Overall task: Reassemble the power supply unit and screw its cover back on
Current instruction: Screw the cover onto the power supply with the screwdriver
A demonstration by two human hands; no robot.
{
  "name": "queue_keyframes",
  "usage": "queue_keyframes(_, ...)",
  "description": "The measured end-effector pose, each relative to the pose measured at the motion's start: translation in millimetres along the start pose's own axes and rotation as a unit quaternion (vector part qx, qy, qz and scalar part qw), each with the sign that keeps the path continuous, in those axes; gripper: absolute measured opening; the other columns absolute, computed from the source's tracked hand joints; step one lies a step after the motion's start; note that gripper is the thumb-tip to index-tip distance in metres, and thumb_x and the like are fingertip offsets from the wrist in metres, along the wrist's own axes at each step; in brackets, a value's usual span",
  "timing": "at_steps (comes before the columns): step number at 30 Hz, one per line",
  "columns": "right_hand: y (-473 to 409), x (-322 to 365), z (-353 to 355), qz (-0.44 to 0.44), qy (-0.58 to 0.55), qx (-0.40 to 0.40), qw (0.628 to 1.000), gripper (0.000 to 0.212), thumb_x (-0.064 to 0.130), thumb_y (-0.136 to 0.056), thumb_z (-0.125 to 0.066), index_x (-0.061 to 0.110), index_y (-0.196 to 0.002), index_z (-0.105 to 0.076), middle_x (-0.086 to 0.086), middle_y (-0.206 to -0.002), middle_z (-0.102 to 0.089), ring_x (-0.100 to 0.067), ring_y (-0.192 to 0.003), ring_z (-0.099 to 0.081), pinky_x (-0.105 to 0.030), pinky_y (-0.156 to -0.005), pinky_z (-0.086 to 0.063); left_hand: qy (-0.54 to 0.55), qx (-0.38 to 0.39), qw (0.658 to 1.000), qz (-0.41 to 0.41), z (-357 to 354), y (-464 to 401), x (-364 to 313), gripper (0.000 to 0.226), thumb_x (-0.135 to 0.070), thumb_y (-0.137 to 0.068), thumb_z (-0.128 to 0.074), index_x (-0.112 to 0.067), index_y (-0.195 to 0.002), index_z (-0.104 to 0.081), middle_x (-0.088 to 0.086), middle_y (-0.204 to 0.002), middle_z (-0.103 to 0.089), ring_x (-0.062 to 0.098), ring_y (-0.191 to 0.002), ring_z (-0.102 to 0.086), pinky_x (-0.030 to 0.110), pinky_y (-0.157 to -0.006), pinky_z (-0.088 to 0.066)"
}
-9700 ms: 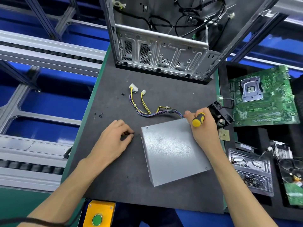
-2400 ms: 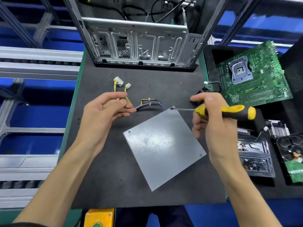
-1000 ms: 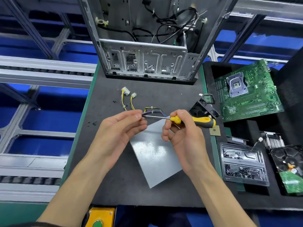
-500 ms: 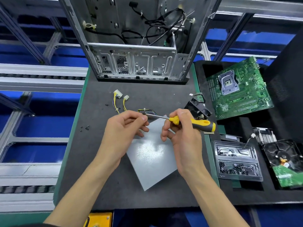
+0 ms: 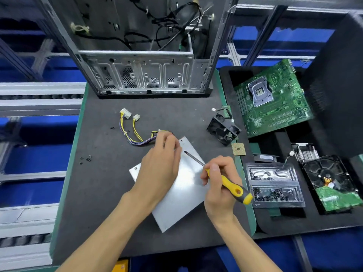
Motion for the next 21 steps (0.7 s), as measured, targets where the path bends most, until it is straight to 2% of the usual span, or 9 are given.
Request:
queue_keyframes(3, -4, -5, -8, 0.010, -0.013, 0.001, 1.000, 0.025, 0.024, -0.099, -0.047, 0.044, -0.086, -0.057, 0.019, -0.069, -0.057, -0.009, -0.056, -0.054, -0.025, -0.053, -0.041, -0.024, 0.002, 0.999, 0.040, 6, 5, 5, 0.011, -0.018, -0.106, -0.045, -0.008, -0.104, -0.049, 0.006, -0.111, -0.047, 0.037, -0.070, -0.052, 0.054, -0.064, -0.048)
queue_keyframes(6, -12, -7, -20, 0.020, -0.024, 0.006, 0.999, 0.025, 0.021, -0.098, -0.047, 0.040, -0.084, -0.056, 0.013, -0.066, -0.056, -0.007, -0.054, -0.053, -0.025, -0.051, -0.040, -0.031, -0.013, 0.996, 0.086, 14, 13, 10, 0.009, -0.016, -0.105, -0.046, -0.008, -0.103, -0.049, 0.007, -0.108, -0.047, 0.038, -0.070, -0.050, 0.053, -0.064, -0.047)
queue_keyframes(11, -25, -11, -45, 0.027, -0.020, 0.030, 0.999, 0.021, 0.021, -0.098, -0.047, 0.032, -0.081, -0.053, 0.005, -0.063, -0.056, -0.011, -0.052, -0.052, -0.034, -0.045, -0.041, -0.064, -0.038, 0.987, 0.144, 34, 25, 23, 0.011, -0.019, -0.105, -0.047, -0.012, -0.097, -0.046, 0.004, -0.103, -0.044, 0.033, -0.066, -0.048, 0.045, -0.059, -0.043)
queue_keyframes(14, -34, -15, -57, 0.022, -0.022, 0.044, 0.999, 0.021, 0.022, -0.099, -0.048, 0.028, -0.080, -0.055, 0.007, -0.062, -0.056, -0.009, -0.051, -0.053, -0.030, -0.048, -0.041, -0.109, -0.029, 0.980, 0.165, 43, 30, 29, 0.013, -0.023, -0.106, -0.045, -0.012, -0.098, -0.046, 0.005, -0.103, -0.043, 0.029, -0.062, -0.043, 0.041, -0.056, -0.040)
queue_keyframes(17, -46, -14, -66, 0.011, -0.029, 0.059, 0.998, 0.023, 0.023, -0.098, -0.048, 0.027, -0.077, -0.054, 0.004, -0.061, -0.056, -0.016, -0.049, -0.052, -0.031, -0.048, -0.039, -0.175, -0.015, 0.965, 0.196, 50, 33, 34, 0.017, -0.023, -0.106, -0.044, -0.007, -0.104, -0.051, 0.009, -0.104, -0.046, 0.028, -0.059, -0.040, 0.037, -0.053, -0.033)
queue_keyframes(19, -52, -12, -71, 0.002, -0.037, 0.061, 0.997, 0.022, 0.023, -0.098, -0.049, 0.029, -0.077, -0.054, 0.001, -0.059, -0.056, -0.018, -0.048, -0.051, -0.031, -0.049, -0.038, -0.201, -0.016, 0.958, 0.204, 54, 32, 36, 0.020, -0.025, -0.105, -0.042, -0.009, -0.105, -0.053, 0.009, -0.105, -0.050, 0.030, -0.061, -0.044, 0.036, -0.055, -0.031)
queue_keyframes(21, -57, -9, -73, -0.022, -0.060, 0.046, 0.997, 0.022, 0.025, -0.096, -0.049, 0.033, -0.076, -0.055, 0.001, -0.056, -0.055, -0.018, -0.048, -0.051, -0.027, -0.049, -0.038, -0.173, -0.044, 0.964, 0.197, 60, 28, 39, 0.018, -0.029, -0.103, -0.043, -0.014, -0.102, -0.054, 0.003, -0.103, -0.051, 0.029, -0.072, -0.053, 0.036, -0.059, -0.033)
Point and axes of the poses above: each hand's wrist, its own y-axis away from the middle knuckle, its own z-axis out of the back of the hand, x = y × z, the point moved 3 cm from there along -y, towards the middle knuckle
